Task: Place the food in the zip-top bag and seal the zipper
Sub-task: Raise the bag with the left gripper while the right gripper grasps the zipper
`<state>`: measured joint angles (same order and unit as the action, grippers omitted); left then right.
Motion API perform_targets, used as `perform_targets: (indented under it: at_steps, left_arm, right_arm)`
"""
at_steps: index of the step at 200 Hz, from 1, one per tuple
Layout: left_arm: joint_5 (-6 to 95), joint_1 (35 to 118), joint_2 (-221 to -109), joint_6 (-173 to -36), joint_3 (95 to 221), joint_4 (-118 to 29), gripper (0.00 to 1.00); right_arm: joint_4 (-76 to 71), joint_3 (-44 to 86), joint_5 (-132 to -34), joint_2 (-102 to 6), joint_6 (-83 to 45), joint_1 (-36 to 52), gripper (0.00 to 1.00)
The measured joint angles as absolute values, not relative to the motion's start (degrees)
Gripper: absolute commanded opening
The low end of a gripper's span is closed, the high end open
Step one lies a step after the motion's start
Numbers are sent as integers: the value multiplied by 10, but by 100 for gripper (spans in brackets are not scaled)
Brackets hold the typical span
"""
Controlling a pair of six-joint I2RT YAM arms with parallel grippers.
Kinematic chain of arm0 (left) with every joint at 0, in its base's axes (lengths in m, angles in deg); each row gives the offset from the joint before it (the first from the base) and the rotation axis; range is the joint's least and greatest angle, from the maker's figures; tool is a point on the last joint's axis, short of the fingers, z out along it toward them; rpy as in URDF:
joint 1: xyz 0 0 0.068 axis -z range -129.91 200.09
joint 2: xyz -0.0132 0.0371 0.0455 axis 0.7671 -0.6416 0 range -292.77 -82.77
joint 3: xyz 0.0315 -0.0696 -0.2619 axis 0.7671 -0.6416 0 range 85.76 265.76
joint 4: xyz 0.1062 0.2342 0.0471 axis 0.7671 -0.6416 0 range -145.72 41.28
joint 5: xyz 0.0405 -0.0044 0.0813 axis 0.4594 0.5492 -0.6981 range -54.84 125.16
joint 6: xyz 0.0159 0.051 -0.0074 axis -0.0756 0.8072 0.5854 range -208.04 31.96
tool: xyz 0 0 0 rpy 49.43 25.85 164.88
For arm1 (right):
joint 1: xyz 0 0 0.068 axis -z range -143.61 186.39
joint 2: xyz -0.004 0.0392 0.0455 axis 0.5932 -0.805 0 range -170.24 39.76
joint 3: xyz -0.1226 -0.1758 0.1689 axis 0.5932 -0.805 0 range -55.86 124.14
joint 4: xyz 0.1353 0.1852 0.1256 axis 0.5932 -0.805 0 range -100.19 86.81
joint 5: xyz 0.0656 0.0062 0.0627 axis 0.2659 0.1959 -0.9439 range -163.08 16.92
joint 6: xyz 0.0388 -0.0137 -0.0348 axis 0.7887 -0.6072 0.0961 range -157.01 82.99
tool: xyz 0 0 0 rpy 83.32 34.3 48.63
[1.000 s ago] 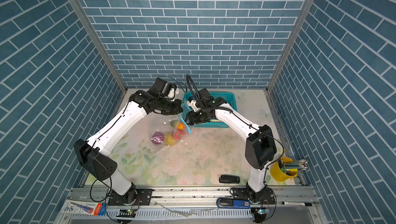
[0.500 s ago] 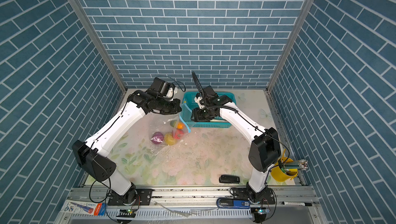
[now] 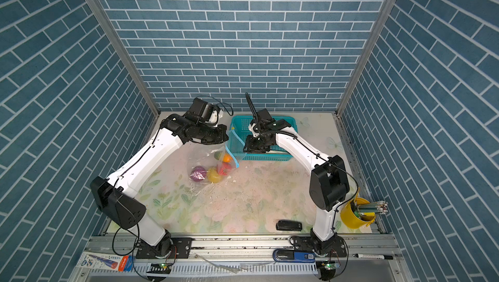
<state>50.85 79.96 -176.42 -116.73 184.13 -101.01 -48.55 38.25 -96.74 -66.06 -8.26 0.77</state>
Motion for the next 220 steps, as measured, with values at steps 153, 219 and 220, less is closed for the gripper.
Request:
perform_targets:
  at_steps: [153, 219, 220]
  left_arm:
    - [514, 778, -1730, -1168, 1829, -1006, 0]
    - [529, 757, -1691, -1168, 1820, -1002, 0]
    - [529, 757, -1691, -1168, 1820, -1002, 0]
  right_arm:
    - [-449, 410, -1039, -659, -75, -10, 0]
    - [-480, 496, -1037, -659, -83, -25, 0]
    - [-481, 497, -1037, -659, -84, -26, 0]
